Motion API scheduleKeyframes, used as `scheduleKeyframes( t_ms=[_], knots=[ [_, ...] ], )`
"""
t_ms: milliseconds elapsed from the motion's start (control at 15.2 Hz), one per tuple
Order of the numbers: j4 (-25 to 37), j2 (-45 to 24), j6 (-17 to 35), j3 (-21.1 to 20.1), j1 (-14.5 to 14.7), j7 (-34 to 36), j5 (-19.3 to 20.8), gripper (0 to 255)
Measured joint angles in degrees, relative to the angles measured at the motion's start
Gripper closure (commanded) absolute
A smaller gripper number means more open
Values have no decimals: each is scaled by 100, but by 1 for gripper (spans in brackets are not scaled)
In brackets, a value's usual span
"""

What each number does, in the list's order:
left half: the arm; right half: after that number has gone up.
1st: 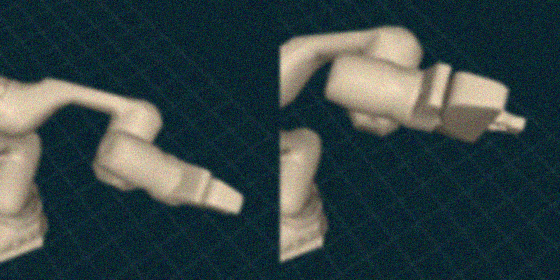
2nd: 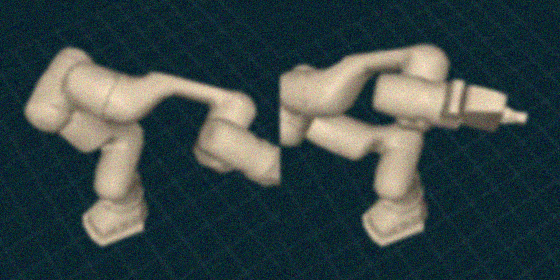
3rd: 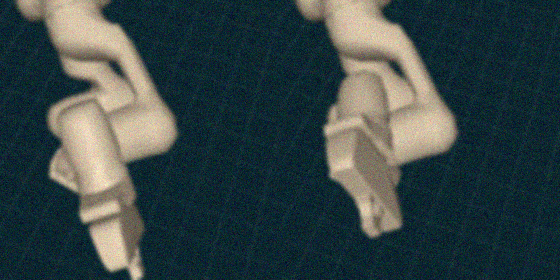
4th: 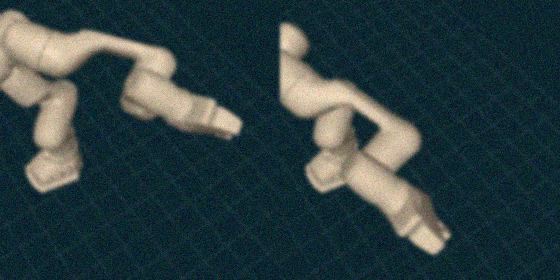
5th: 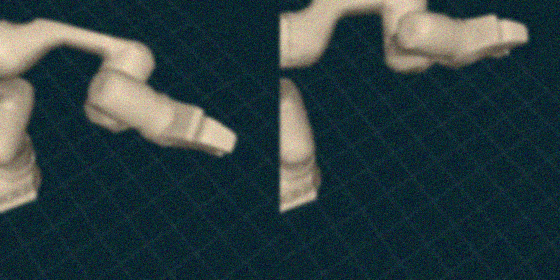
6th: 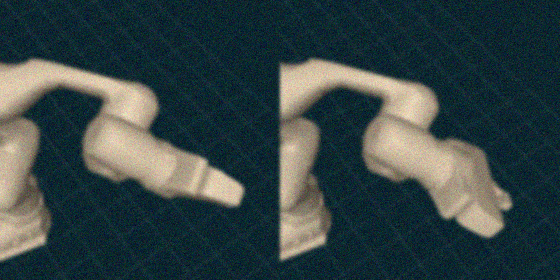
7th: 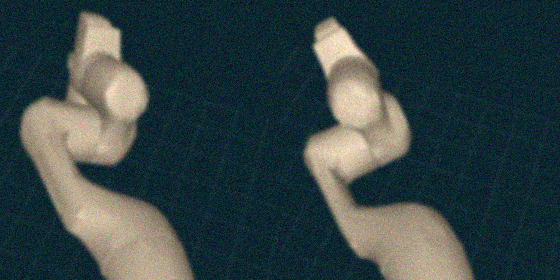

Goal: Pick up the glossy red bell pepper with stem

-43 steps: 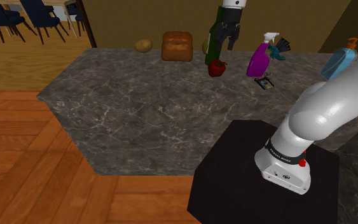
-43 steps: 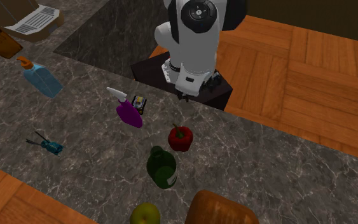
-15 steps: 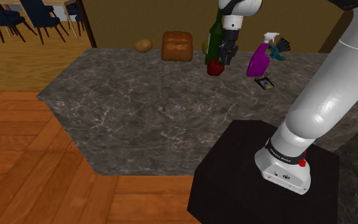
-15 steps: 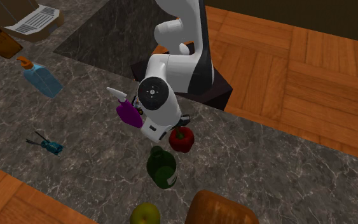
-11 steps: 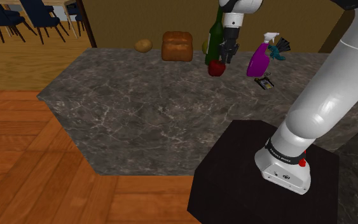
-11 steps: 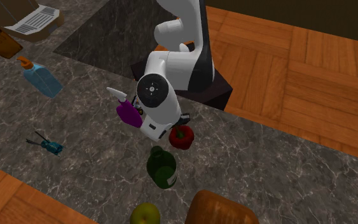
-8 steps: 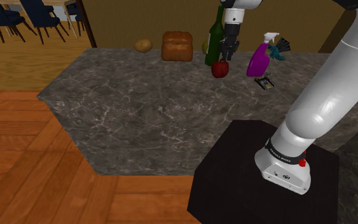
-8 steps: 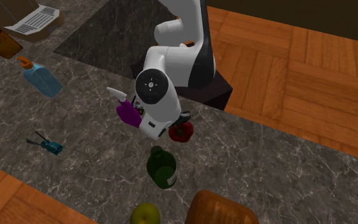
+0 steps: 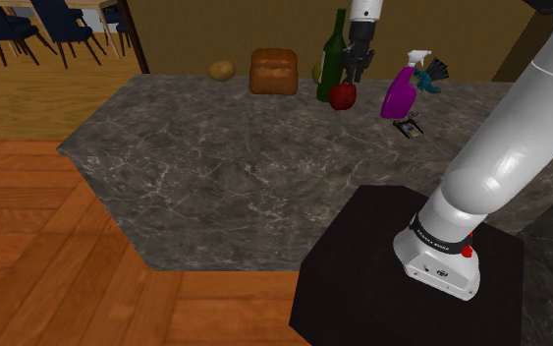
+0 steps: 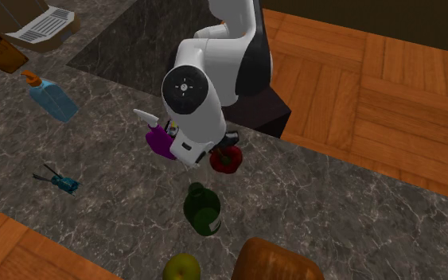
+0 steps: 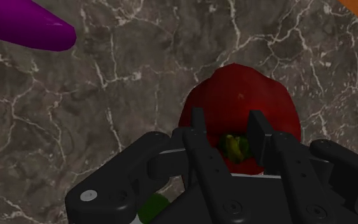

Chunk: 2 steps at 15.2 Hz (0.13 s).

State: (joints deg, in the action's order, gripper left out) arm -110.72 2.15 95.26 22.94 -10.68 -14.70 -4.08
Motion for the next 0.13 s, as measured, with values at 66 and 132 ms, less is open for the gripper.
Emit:
scheduleKeyframes(
  t_ms=[66, 132],
  knots=[
    [44, 22, -64, -4, 3, 15, 6, 255],
    [81, 28, -106, -8, 7, 26, 6, 255]
  ],
)
